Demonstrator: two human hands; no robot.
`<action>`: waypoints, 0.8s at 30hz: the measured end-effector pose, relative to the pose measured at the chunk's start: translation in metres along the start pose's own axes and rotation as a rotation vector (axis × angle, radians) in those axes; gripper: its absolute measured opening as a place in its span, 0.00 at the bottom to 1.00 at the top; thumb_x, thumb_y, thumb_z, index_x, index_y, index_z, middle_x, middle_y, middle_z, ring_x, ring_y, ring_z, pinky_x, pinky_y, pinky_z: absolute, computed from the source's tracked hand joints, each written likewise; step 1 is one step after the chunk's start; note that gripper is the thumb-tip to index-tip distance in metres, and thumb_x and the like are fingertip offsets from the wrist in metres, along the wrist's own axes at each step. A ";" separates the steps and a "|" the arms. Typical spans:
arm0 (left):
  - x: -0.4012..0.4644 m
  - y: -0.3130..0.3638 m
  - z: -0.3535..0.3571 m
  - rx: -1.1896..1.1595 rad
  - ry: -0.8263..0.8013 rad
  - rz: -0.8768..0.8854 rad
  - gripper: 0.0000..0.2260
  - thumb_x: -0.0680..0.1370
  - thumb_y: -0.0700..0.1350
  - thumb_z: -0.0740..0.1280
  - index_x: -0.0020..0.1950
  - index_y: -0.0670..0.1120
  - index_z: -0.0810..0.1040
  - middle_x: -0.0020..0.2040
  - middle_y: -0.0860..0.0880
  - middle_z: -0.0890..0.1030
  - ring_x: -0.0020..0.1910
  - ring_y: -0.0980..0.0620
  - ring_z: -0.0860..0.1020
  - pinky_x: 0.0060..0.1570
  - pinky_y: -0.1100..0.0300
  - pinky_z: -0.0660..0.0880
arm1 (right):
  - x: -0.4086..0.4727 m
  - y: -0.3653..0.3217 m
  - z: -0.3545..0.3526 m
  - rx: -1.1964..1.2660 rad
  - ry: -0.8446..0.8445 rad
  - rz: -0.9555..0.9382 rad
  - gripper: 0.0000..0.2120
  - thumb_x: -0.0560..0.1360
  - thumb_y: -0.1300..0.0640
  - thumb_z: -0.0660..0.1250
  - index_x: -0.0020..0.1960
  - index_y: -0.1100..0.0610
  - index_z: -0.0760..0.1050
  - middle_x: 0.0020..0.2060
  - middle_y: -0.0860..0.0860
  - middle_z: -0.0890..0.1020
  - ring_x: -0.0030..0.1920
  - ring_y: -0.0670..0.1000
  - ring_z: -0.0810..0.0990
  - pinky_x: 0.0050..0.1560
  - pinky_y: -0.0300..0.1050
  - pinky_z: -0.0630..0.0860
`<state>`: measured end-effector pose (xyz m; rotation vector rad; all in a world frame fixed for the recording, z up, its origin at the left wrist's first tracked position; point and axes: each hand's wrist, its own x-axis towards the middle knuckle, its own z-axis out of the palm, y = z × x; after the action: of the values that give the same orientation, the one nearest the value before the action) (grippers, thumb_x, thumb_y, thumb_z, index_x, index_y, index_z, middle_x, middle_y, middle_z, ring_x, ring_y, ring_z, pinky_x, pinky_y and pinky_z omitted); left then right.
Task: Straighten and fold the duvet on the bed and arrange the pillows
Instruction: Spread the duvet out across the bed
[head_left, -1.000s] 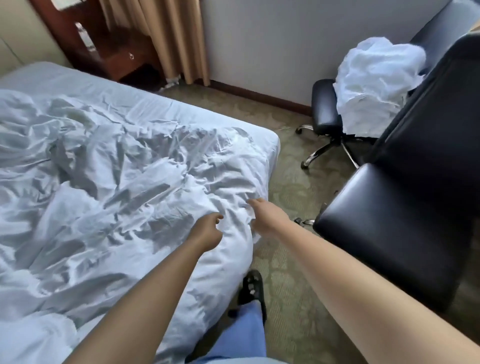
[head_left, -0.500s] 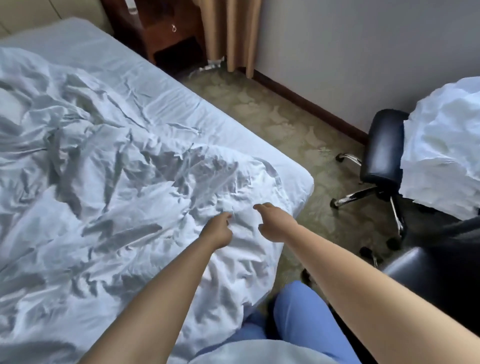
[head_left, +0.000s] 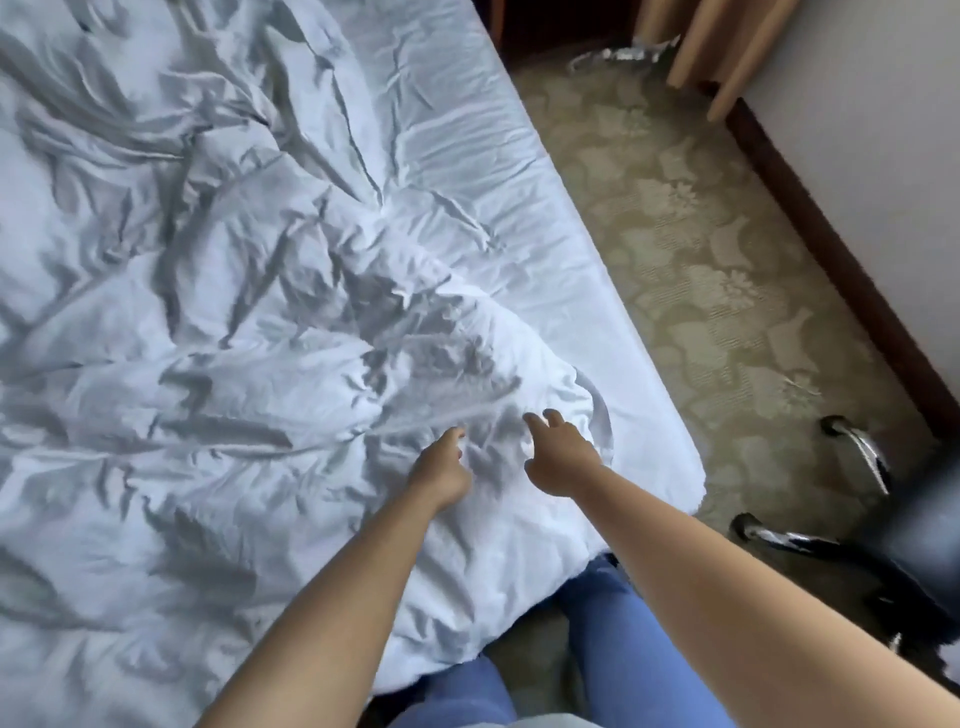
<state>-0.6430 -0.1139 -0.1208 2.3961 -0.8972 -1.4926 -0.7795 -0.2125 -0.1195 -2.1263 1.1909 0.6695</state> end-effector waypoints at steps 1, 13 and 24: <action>0.006 0.005 0.007 0.013 -0.004 -0.031 0.29 0.76 0.35 0.61 0.76 0.46 0.58 0.70 0.44 0.69 0.68 0.46 0.70 0.63 0.57 0.69 | 0.010 0.011 -0.004 0.004 -0.022 0.009 0.30 0.76 0.59 0.61 0.75 0.53 0.54 0.74 0.56 0.56 0.69 0.59 0.64 0.60 0.51 0.69; 0.028 0.004 0.072 -0.176 0.078 -0.215 0.36 0.72 0.35 0.64 0.77 0.52 0.56 0.73 0.51 0.66 0.70 0.51 0.67 0.66 0.57 0.69 | 0.077 0.031 0.019 0.869 -0.158 0.332 0.51 0.66 0.48 0.77 0.77 0.56 0.48 0.68 0.54 0.68 0.67 0.57 0.69 0.64 0.49 0.70; -0.002 -0.012 0.067 0.148 -0.110 -0.232 0.63 0.59 0.62 0.76 0.77 0.52 0.33 0.78 0.51 0.42 0.77 0.48 0.44 0.72 0.41 0.56 | 0.054 -0.033 -0.010 0.830 -0.357 0.207 0.21 0.69 0.48 0.66 0.59 0.58 0.74 0.54 0.56 0.80 0.54 0.54 0.79 0.51 0.45 0.77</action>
<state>-0.6971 -0.0924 -0.1570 2.6227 -0.7995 -1.7108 -0.7237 -0.2365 -0.1410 -1.1572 1.2096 0.4879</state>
